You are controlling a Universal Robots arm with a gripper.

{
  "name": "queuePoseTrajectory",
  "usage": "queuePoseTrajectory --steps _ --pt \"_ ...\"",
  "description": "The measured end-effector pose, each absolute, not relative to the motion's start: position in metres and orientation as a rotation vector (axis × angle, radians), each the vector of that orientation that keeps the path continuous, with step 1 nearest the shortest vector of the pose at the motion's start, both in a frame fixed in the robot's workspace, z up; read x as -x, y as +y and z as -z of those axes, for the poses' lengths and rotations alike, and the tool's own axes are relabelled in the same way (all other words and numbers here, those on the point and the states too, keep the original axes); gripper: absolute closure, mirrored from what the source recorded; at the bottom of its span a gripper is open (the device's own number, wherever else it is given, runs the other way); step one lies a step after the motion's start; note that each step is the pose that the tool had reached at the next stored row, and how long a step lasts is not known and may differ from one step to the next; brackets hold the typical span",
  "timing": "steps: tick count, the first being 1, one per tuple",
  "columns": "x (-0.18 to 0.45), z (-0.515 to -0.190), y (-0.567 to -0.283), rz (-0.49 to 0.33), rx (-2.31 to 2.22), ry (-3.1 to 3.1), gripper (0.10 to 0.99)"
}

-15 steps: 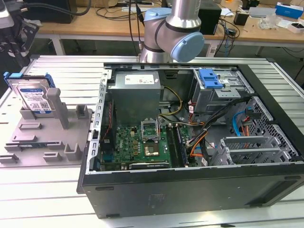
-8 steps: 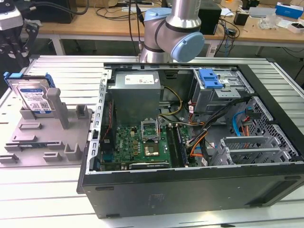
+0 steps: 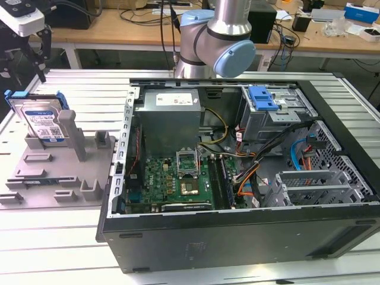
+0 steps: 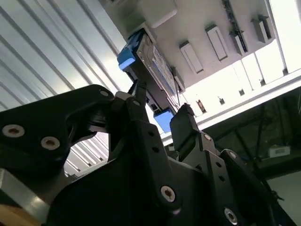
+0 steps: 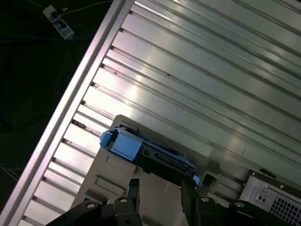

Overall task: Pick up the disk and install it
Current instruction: 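Pick up the disk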

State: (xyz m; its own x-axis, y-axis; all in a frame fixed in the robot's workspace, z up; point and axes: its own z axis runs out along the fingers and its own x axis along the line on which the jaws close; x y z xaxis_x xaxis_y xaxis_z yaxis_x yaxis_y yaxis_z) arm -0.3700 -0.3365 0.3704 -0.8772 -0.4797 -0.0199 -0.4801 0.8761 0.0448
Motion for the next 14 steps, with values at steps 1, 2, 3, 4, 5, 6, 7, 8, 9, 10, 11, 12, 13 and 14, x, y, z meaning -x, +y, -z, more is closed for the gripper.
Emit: queuePoseTrajectory --steps 1,2,3,4,5,6,7,8,9,10,11,12,13,14 --pt "0.3700 -0.3704 -0.3365 -0.076 0.813 3.026 0.604" --pt "0.3700 -0.3704 -0.3365 -0.076 0.841 3.019 0.604" --pt "0.3700 -0.3703 -0.3365 -0.076 0.888 3.006 0.604" --pt "0.3700 -0.3703 -0.3365 -0.076 0.951 2.988 0.604" --pt "0.3700 -0.3702 -0.3365 -0.076 0.989 2.976 0.604" --pt "0.3700 -0.3702 -0.3365 -0.077 1.034 2.961 0.604" --pt "0.3700 -0.3702 -0.3365 -0.077 1.081 2.945 0.604" --pt "0.3700 -0.3701 -0.3365 -0.077 1.128 2.928 0.604" --pt "0.3700 -0.3701 -0.3364 -0.077 1.159 2.917 0.604" --pt "0.3700 -0.3700 -0.3364 -0.077 1.189 2.905 0.604" --pt "0.3699 -0.3701 -0.3360 -0.077 1.227 2.890 0.604" --pt "0.3700 -0.3701 -0.3353 -0.077 1.249 2.881 0.604" --pt "0.3700 -0.3700 -0.3349 -0.077 1.270 2.872 0.604" --pt "0.3700 -0.3699 -0.3348 -0.077 1.302 2.858 0.604"
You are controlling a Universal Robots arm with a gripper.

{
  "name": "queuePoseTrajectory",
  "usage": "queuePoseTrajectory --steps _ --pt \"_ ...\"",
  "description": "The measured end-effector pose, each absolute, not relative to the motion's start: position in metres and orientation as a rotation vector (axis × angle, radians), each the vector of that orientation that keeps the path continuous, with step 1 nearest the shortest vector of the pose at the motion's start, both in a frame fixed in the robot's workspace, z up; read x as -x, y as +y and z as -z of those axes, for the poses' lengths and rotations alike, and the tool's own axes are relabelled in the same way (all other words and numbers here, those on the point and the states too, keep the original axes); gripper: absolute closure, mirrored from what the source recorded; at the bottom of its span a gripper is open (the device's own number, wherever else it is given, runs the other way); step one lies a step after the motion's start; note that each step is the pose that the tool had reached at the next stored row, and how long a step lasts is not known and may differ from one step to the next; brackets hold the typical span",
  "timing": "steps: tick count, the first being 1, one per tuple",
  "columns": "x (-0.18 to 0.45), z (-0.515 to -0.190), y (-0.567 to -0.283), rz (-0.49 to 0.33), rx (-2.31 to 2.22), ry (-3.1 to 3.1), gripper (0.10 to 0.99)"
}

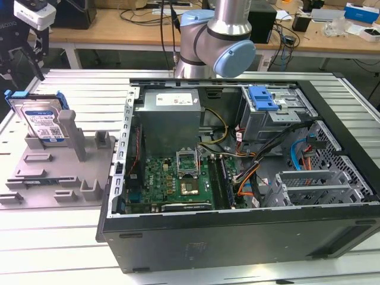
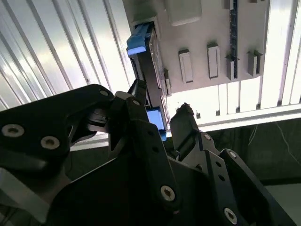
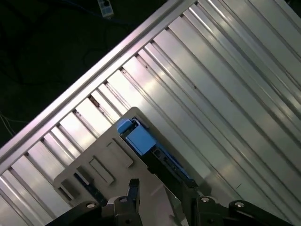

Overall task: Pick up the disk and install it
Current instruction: 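Pick up the disk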

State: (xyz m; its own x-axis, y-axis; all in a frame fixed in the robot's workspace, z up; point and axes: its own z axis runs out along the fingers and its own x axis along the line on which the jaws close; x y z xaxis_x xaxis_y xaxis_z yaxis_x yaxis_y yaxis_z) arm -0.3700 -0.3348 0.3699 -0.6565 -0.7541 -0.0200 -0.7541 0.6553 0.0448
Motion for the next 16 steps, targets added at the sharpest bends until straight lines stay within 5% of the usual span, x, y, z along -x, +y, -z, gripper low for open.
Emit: queuePoseTrajectory --steps 16 --pt "0.3700 -0.3620 -0.3329 0.068 -1.815 -2.549 0.604"
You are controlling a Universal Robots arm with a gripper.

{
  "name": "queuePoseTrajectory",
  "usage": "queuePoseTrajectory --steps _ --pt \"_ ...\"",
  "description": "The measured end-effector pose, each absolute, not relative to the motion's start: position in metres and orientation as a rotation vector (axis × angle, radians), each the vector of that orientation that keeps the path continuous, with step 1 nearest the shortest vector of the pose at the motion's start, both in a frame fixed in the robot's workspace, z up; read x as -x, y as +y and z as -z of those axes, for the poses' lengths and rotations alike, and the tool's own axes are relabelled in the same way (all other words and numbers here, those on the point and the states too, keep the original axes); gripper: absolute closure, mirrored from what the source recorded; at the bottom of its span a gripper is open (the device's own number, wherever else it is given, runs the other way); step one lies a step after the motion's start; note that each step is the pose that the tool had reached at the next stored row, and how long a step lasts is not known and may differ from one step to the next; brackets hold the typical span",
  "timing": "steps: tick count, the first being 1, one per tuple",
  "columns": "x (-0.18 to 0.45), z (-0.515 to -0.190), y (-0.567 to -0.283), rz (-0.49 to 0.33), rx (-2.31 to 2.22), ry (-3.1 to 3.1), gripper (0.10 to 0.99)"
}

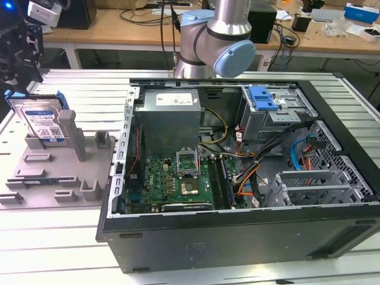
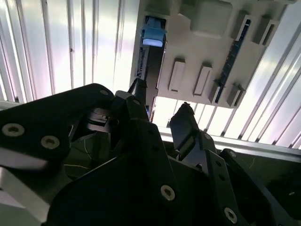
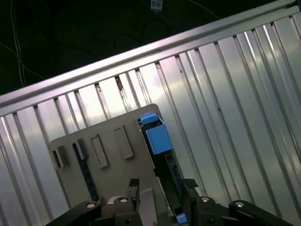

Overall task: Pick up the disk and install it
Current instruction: 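Pick up the disk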

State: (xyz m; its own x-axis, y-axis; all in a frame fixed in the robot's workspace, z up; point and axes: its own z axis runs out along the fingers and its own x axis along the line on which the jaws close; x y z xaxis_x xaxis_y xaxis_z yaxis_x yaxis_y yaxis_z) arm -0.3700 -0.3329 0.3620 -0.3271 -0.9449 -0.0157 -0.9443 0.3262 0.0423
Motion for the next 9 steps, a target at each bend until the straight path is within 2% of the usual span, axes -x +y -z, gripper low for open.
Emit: queuePoseTrajectory --steps 9 --pt "0.3700 -0.3620 -0.3264 0.061 -1.849 -2.520 0.604"
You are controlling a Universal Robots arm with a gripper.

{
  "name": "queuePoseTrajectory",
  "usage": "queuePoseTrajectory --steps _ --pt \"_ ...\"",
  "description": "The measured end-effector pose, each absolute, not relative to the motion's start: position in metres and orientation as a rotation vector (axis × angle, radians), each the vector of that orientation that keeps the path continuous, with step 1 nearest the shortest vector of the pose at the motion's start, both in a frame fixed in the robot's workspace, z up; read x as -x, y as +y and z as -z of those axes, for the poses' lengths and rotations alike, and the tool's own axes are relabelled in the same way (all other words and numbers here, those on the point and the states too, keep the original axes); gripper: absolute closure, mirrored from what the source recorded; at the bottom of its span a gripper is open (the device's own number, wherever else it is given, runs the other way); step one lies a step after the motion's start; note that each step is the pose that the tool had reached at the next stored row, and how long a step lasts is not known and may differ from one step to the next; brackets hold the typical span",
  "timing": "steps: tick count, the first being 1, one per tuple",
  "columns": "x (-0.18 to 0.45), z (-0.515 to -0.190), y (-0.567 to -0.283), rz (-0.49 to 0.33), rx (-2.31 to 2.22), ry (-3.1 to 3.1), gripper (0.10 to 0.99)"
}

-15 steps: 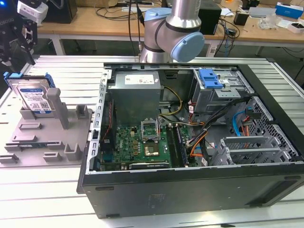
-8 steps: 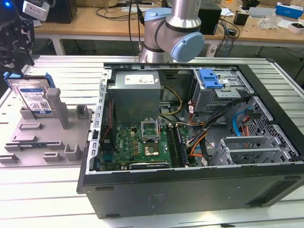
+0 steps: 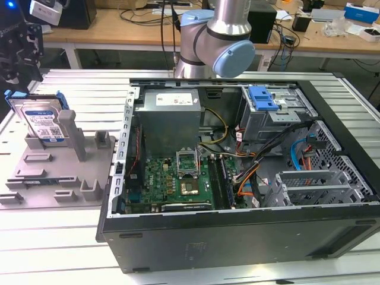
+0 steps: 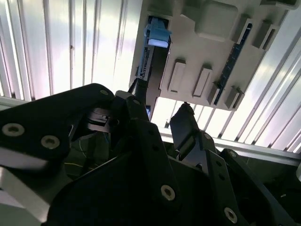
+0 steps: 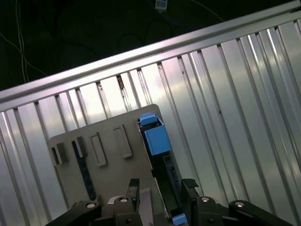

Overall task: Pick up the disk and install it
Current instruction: 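Pick up the disk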

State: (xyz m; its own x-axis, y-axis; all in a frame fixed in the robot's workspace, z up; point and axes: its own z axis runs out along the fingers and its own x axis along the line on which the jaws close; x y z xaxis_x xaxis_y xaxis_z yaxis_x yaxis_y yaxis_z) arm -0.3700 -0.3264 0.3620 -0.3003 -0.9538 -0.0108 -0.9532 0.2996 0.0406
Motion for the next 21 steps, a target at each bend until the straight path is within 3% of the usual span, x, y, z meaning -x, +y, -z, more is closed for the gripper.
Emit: queuePoseTrajectory --steps 21 --pt "0.379 -0.358 -0.306 0.004 -2.125 -2.266 0.604"
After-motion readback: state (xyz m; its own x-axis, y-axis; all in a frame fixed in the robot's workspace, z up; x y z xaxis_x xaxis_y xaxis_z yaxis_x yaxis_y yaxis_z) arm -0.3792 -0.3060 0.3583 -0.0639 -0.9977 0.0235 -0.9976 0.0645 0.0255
